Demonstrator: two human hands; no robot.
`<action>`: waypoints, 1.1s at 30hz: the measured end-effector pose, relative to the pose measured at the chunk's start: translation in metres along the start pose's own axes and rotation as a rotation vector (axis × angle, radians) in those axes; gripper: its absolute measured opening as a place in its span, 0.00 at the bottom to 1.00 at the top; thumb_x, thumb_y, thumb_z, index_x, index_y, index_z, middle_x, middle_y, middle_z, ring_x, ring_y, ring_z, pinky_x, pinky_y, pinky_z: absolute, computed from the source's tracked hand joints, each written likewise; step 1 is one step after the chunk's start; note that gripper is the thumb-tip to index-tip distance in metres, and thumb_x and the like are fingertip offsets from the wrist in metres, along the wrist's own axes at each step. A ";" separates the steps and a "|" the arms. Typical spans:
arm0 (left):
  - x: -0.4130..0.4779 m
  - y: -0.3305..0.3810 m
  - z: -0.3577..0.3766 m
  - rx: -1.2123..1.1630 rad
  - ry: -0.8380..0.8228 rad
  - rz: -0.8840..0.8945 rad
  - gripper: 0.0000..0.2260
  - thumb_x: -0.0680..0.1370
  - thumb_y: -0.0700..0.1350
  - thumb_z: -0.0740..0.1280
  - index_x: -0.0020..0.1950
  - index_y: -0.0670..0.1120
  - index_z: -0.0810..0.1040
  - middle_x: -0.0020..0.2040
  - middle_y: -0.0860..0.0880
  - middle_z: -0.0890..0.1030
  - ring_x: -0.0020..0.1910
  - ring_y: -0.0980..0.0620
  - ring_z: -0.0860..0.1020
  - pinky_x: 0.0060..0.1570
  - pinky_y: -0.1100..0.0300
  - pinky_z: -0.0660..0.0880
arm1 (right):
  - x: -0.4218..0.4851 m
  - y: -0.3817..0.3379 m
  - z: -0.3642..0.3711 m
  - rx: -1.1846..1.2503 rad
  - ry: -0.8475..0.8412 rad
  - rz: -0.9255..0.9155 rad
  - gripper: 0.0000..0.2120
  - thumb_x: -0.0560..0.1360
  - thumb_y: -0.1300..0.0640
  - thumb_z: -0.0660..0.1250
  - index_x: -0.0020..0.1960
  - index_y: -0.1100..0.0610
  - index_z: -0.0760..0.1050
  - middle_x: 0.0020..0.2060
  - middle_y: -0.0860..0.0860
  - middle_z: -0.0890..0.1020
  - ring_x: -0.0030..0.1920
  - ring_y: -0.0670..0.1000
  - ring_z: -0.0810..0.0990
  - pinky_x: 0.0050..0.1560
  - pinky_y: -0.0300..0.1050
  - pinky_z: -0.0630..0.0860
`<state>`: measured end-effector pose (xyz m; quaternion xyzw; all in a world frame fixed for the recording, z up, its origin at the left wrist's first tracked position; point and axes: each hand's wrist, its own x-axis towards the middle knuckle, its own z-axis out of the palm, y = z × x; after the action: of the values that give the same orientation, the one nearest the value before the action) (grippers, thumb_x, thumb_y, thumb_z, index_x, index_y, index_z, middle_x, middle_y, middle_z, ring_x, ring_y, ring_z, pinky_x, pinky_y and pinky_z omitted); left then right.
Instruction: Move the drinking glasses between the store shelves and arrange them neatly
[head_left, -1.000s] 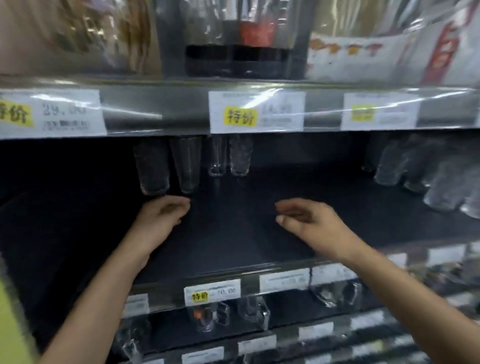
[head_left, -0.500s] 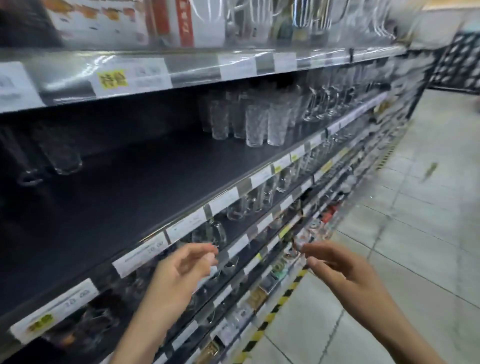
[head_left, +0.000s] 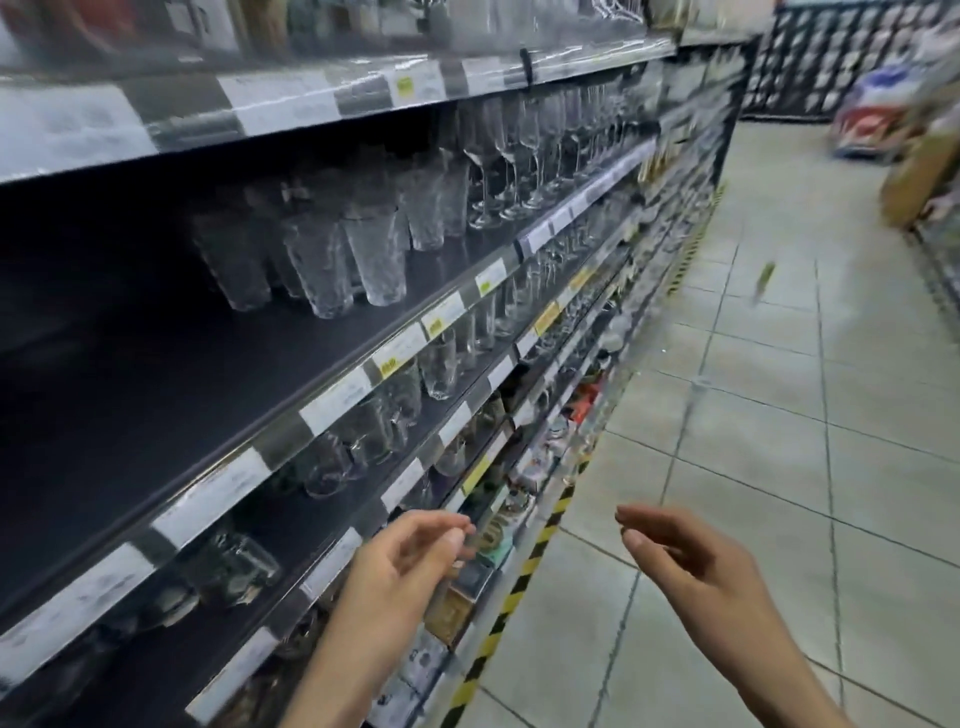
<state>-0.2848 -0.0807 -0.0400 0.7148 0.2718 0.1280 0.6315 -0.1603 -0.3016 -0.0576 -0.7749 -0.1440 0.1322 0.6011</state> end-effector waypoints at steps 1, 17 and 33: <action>0.015 0.005 0.013 0.001 0.008 0.001 0.06 0.79 0.40 0.67 0.51 0.46 0.84 0.48 0.52 0.86 0.48 0.53 0.85 0.53 0.54 0.79 | 0.020 0.003 -0.009 0.007 0.004 0.011 0.07 0.75 0.57 0.72 0.48 0.45 0.84 0.46 0.39 0.86 0.47 0.39 0.83 0.50 0.39 0.75; 0.224 0.094 0.091 -0.083 0.558 0.085 0.05 0.78 0.43 0.70 0.52 0.50 0.82 0.46 0.52 0.86 0.46 0.54 0.84 0.47 0.60 0.79 | 0.313 -0.046 -0.046 -0.069 -0.306 -0.145 0.05 0.74 0.52 0.72 0.49 0.43 0.83 0.44 0.35 0.84 0.46 0.37 0.82 0.46 0.33 0.74; 0.358 0.114 0.031 0.187 1.237 -0.110 0.35 0.66 0.61 0.77 0.68 0.56 0.65 0.52 0.61 0.74 0.58 0.53 0.76 0.59 0.54 0.73 | 0.556 -0.139 0.161 -0.241 -0.520 -0.298 0.26 0.74 0.44 0.72 0.67 0.54 0.74 0.60 0.52 0.81 0.62 0.55 0.78 0.58 0.46 0.73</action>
<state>0.0510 0.0843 0.0077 0.5454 0.6335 0.4609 0.2978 0.2830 0.0877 0.0207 -0.7511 -0.4194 0.2185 0.4606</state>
